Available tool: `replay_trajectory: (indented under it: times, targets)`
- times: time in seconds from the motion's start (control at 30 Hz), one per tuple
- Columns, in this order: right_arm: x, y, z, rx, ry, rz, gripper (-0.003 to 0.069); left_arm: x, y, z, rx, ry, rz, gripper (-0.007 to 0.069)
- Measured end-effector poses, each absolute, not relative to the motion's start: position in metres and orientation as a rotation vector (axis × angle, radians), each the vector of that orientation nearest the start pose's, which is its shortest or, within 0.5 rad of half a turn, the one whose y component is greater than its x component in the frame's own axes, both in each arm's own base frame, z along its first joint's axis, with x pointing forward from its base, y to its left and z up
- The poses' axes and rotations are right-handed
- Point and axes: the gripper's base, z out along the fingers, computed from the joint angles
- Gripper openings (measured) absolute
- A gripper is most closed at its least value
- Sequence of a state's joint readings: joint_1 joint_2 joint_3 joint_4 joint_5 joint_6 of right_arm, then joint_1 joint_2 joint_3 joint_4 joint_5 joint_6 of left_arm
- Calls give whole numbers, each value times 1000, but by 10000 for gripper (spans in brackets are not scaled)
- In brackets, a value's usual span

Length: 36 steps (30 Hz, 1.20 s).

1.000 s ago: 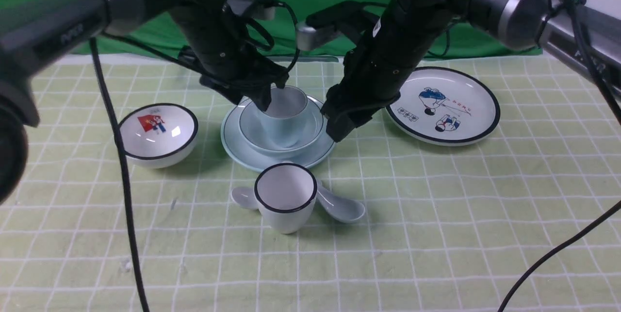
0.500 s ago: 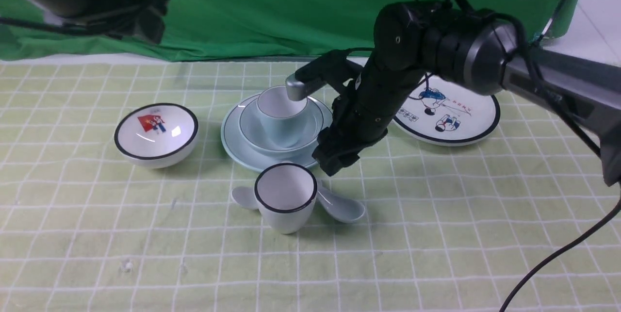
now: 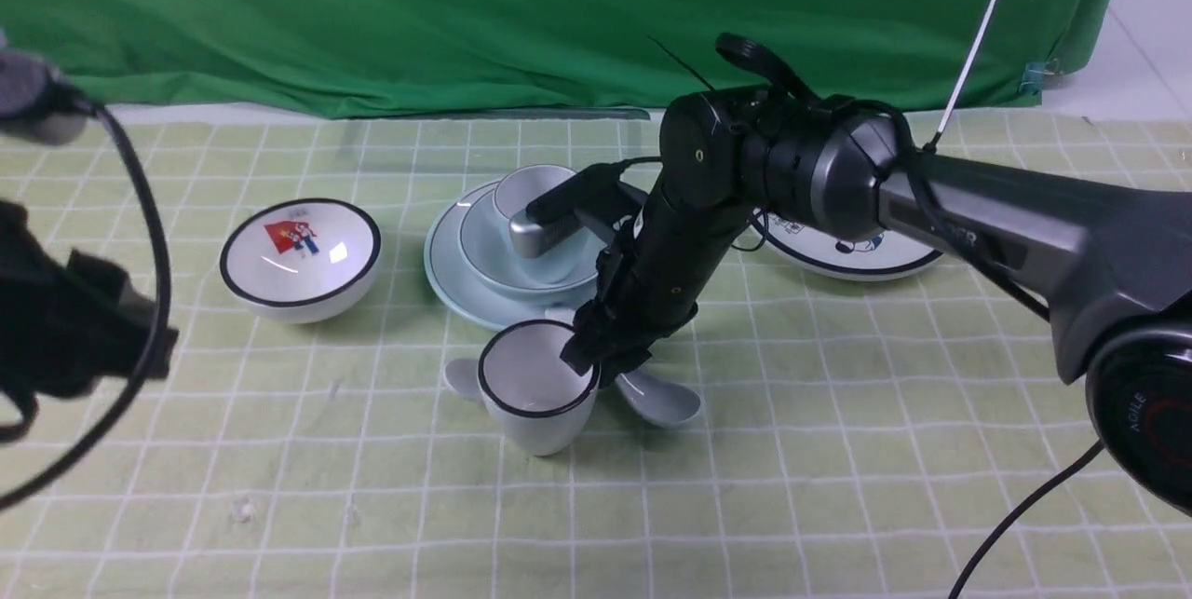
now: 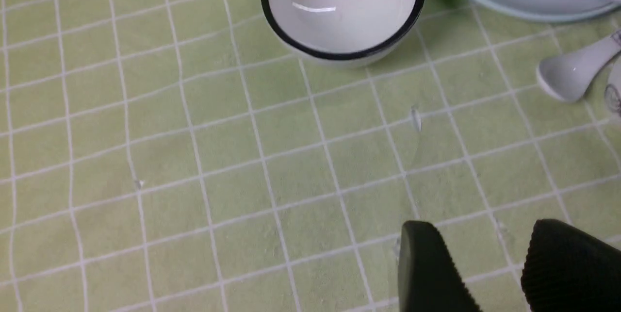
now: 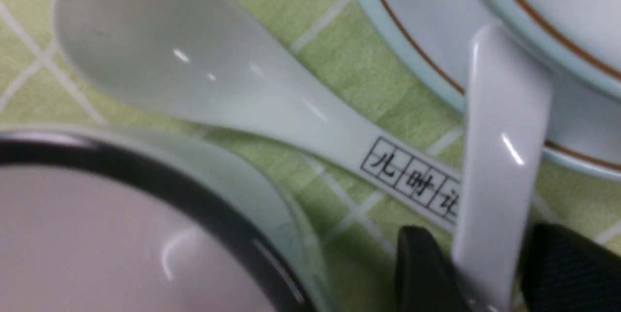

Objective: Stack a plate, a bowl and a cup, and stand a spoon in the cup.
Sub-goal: Use the right arm to grab a blue soup spoon, then use the right arm to put the blue soup spoon into the blue teacup in the middle

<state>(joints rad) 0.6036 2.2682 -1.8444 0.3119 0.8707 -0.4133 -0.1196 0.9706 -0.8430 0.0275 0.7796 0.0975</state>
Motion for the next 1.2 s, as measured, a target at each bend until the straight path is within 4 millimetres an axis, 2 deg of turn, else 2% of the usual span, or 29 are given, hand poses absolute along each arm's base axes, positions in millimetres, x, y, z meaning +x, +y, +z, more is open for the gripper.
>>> replay_trajectory:
  times: [0.03,0.1,0.3,0.47,0.5,0.57,0.6,0.7,0.73,0.77,0.8,0.83,0.97,1.03,1.2]
  targets:
    - [390,295,171,-1158,2527,431,255,182,-20,315,273,2384,24,242]
    - [389,294,170,-1162,2533,432,199,181,-20,308,270,2388,24,242]
    - [386,289,171,-1187,2582,437,202,183,-20,305,265,2360,22,242]
    - [386,271,193,-1189,2621,436,202,184,-21,307,260,2328,16,242]
    - [386,266,205,-1177,2599,433,202,185,-21,308,258,2318,13,242]
    - [385,259,236,-1153,2519,429,202,187,-22,309,249,2295,2,242]
    - [385,258,238,-1150,2507,427,202,187,-22,309,248,2294,1,242]
    - [389,260,269,-1114,2304,424,202,188,-23,311,226,2268,-31,242]
    - [391,260,272,-1100,2275,421,202,188,-23,312,225,2265,-33,242]
    - [398,266,281,-1050,2142,414,202,189,-24,312,215,2257,-48,242]
    - [399,267,283,-1043,2125,413,202,189,-24,312,214,2257,-50,242]
    - [406,273,288,-976,2012,402,202,189,-25,312,208,2257,-59,242]
    - [420,291,298,-718,1788,417,202,188,-26,312,199,2266,-83,242]
    - [422,298,296,-660,1739,411,202,188,-27,311,209,2270,-93,242]
    - [427,314,274,-591,1685,389,202,187,-30,311,227,2272,-133,195]
